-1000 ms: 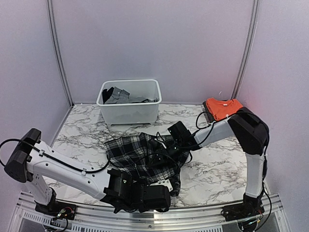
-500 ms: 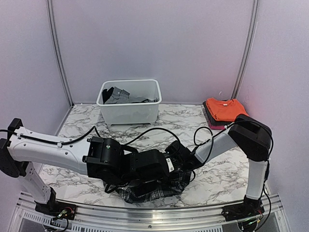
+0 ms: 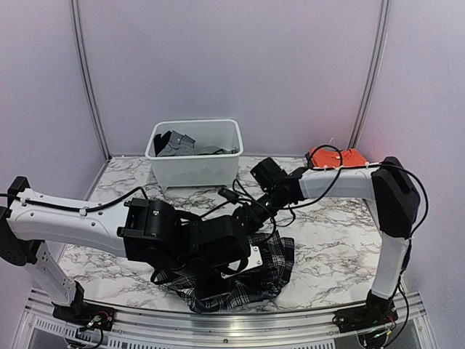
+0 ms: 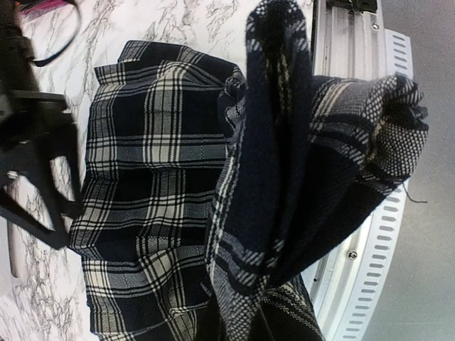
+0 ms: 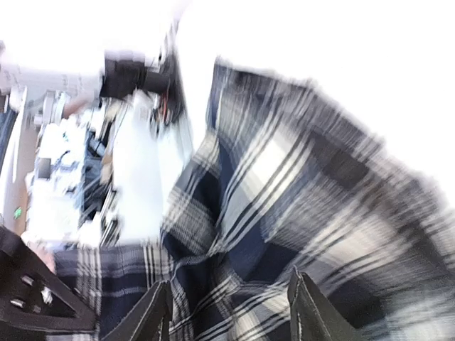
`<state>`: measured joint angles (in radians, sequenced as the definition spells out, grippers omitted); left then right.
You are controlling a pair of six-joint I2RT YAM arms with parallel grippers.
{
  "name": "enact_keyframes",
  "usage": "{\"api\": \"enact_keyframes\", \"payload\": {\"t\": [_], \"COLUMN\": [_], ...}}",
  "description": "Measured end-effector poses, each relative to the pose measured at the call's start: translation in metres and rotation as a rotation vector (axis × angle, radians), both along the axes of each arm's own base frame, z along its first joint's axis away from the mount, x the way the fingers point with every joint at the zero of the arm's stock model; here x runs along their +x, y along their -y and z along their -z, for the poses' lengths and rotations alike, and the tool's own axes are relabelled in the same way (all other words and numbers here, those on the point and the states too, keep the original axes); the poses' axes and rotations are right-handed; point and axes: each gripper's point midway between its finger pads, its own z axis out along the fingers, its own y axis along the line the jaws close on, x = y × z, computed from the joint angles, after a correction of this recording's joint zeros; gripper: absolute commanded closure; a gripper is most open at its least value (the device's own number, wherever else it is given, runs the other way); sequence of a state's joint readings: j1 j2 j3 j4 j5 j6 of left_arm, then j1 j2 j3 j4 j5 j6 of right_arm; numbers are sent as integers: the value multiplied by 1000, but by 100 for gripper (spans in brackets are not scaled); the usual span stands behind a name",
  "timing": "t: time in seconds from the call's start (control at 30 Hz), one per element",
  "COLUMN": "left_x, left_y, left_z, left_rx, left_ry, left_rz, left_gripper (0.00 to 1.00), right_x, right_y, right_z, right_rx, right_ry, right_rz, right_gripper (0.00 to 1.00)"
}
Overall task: Fold and stack the mixed laundry pile
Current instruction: Fold the rectangle-folded shorts at the center of the board.
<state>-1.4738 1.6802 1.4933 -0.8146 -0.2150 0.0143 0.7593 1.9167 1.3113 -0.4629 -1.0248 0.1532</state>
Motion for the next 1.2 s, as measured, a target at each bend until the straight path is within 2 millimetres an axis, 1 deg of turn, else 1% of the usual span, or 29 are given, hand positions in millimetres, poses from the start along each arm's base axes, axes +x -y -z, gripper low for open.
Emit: {"api": "enact_keyframes", "payload": {"t": [0.07,0.13,0.2,0.23,0.3,0.4,0.43,0.53,0.6,0.7,0.77,0.83,0.9,0.97,1.0,1.03,1.07,1.13,1.2], "left_x": [-3,-4,-3,-2,3,20,25,41,51,69,83,95,103,108,110,111,114,119,132], "left_y": [0,0,0,0,0,-1,-3,-6,-8,-8,-11,-13,-13,-13,-12,-13,-14,-15,-18], "left_z": [1,1,1,0,-2,-8,-9,-9,-8,-4,5,13,20,26,30,33,35,38,35], "left_rx": [4,7,12,14,15,12,15,28,44,69,97,124,139,150,152,155,158,157,137], "left_ry": [-5,-2,6,10,17,35,42,62,75,93,101,104,109,113,116,120,126,134,138], "left_rz": [20,35,47,52,55,47,45,41,42,41,34,31,34,40,41,44,43,21,-33], "left_gripper": [100,100,100,100,100,100,100,100,100,100,99,96,93,89,85,77,69,49,30], "right_x": [32,58,76,82,88,80,75,65,55,29,13,6,7,13,22,30,43,71,105], "right_y": [1,5,7,6,5,7,7,3,-1,-8,-12,-13,-13,-10,-6,-2,3,15,31], "right_z": [-14,-12,1,12,37,80,89,90,91,91,91,90,90,88,87,85,82,71,52], "right_rx": [20,3,-38,-63,-112,-198,-208,-186,-178,-158,-151,-150,-152,-157,-165,-172,-177,-183,-176], "right_ry": [53,86,97,95,82,29,5,-8,-16,-53,-75,-83,-85,-85,-82,-80,-71,-49,-6], "right_rz": [48,95,122,129,129,112,97,60,33,-25,-58,-71,-67,-46,-20,6,43,123,219], "right_gripper": [45,46,48,48,50,56,58,61,62,62,62,59,56,53,50,48,47,44,41]}}
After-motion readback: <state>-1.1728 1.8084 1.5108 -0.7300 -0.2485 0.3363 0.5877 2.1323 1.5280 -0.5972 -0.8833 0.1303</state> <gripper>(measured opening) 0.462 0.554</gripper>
